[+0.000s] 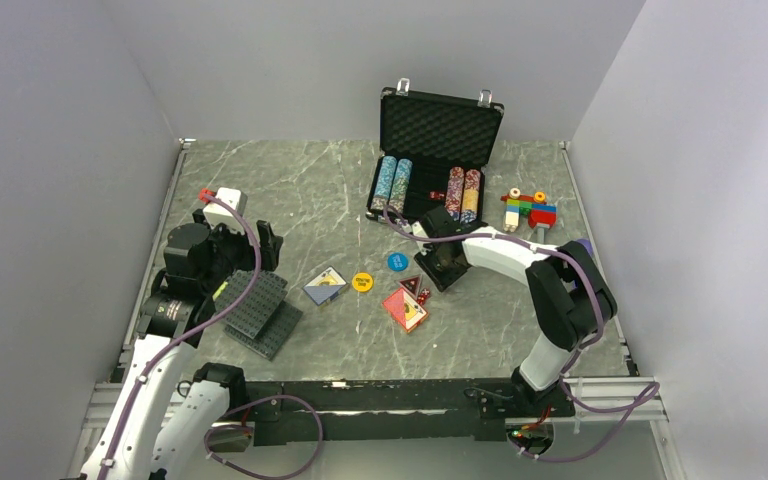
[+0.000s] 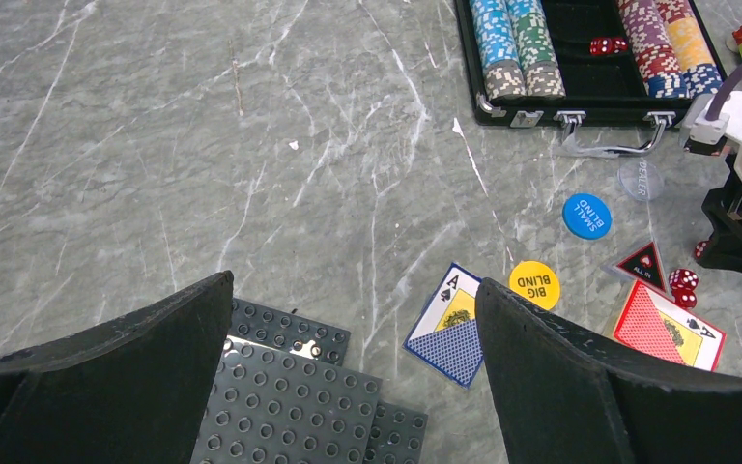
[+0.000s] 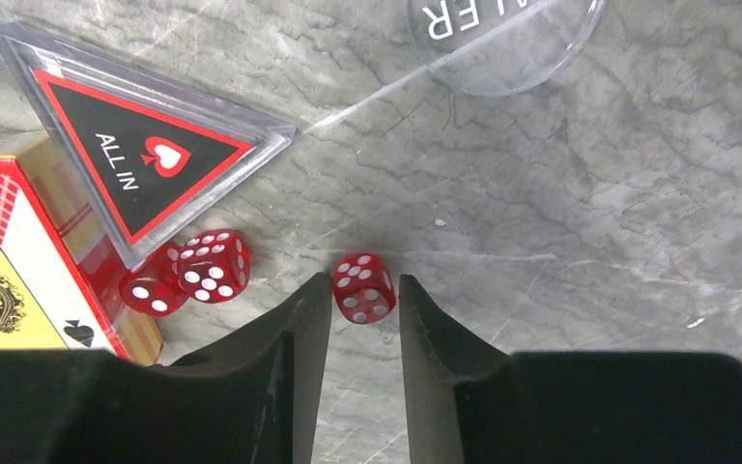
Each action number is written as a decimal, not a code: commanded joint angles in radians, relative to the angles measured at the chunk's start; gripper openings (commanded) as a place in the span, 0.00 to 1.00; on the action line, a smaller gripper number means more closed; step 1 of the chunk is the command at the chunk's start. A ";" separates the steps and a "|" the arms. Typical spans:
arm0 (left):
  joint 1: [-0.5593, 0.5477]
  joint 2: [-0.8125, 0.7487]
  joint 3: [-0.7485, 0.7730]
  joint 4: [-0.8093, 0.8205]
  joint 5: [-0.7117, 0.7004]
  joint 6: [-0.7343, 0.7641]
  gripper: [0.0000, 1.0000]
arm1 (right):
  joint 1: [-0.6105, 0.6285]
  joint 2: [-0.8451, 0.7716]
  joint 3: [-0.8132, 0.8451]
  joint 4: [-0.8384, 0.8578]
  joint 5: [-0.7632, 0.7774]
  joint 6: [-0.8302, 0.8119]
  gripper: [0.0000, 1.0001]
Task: Pack up texas hold em set
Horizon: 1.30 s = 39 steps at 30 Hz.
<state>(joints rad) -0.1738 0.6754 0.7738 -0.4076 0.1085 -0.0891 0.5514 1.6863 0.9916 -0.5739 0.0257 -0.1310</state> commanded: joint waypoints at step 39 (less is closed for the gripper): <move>-0.004 -0.023 0.004 0.040 0.014 0.011 0.99 | 0.005 -0.033 -0.001 0.024 0.195 0.382 0.56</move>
<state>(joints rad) -0.1738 0.6647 0.7738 -0.4072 0.1116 -0.0891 0.5533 1.6993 1.0027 -0.5728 0.2470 0.3576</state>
